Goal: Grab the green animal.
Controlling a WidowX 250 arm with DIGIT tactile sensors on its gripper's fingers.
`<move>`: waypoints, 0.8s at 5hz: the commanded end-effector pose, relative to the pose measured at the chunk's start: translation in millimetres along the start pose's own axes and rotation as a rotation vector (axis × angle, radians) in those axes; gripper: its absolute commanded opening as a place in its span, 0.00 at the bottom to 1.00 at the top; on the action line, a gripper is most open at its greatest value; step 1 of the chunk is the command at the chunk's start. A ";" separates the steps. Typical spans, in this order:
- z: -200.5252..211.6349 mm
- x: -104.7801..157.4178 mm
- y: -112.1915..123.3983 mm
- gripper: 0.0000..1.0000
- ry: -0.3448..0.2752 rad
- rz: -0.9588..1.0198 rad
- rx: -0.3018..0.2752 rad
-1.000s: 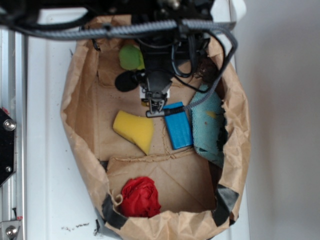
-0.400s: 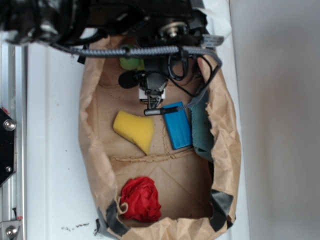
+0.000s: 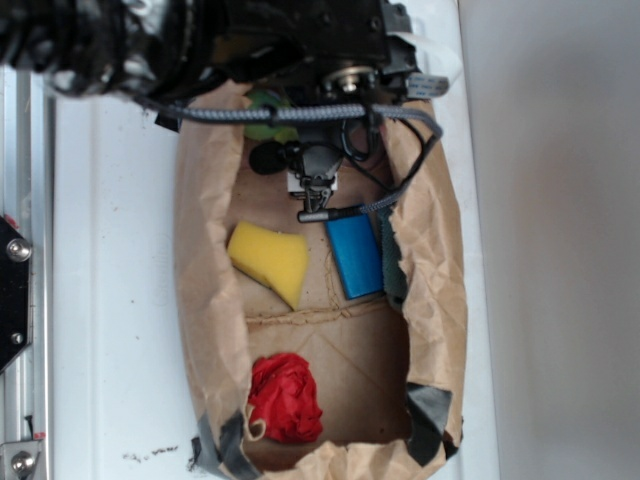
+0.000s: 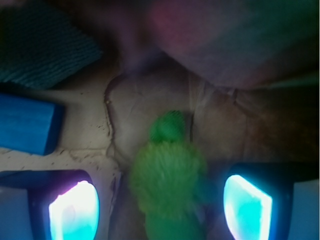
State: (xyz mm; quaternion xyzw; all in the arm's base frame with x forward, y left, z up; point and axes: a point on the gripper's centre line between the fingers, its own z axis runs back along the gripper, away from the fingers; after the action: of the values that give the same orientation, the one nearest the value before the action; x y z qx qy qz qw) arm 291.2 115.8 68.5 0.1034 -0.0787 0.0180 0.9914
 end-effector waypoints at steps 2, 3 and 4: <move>-5.6 18.1 -4.5 1.00 -0.055 -0.027 -0.032; -16.6 17.6 -16.4 1.00 -0.058 -0.051 -0.007; -25.5 15.1 -22.5 1.00 -0.045 -0.068 0.032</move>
State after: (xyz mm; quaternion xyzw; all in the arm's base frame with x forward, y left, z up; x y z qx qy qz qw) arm 307.4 97.2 32.0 0.1197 -0.0831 -0.0114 0.9893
